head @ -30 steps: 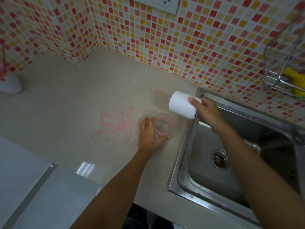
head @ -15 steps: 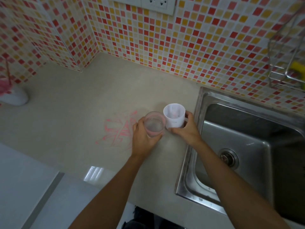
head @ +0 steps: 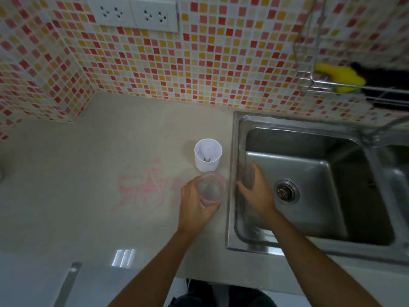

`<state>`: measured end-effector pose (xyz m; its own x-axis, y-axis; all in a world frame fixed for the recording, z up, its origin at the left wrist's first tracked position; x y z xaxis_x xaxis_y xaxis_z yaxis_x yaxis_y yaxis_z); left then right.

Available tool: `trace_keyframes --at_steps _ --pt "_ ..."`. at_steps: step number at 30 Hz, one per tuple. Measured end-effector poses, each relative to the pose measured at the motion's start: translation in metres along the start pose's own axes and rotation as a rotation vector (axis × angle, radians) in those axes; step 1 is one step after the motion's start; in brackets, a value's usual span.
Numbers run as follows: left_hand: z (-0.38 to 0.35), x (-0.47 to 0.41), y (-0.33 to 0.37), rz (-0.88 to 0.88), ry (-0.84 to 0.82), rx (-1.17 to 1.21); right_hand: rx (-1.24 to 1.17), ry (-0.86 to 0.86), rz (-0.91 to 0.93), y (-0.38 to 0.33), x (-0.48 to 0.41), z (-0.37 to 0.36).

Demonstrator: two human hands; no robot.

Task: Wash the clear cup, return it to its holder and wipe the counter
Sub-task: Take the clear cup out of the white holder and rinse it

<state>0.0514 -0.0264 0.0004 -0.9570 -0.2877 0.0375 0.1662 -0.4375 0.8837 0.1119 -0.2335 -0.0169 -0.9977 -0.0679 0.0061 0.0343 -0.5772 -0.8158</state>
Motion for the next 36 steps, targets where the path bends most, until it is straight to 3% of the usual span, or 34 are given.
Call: trace_keyframes --at_steps 8,12,23,31,36 --pt "-0.112 0.020 0.044 -0.100 -0.294 -0.179 0.354 -0.041 -0.224 0.119 0.114 0.098" --pt "-0.163 0.030 0.056 -0.166 -0.378 -0.355 0.528 -0.108 -0.234 0.163 0.125 0.143" --pt "-0.219 0.038 0.064 -0.390 -0.287 -0.998 0.749 -0.436 -0.194 0.209 0.107 0.176" --pt "-0.233 0.043 0.079 -0.543 -0.281 -1.475 0.775 -0.470 -0.170 0.212 0.108 0.174" --pt "-0.240 0.044 0.092 -0.522 -0.278 -1.525 0.778 -0.495 -0.160 0.214 0.108 0.172"
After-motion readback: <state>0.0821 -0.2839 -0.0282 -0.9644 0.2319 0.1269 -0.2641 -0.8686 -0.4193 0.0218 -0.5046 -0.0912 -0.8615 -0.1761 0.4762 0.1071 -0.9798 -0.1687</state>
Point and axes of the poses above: each hand's wrist, its own x-axis away from the middle knuckle, its own z-axis out of the back of the hand, y = z × x, the point moved 5 cm from there along -x, towards the middle knuckle, and after that the axes turned 11 degrees about z, right-handed, at the moved point
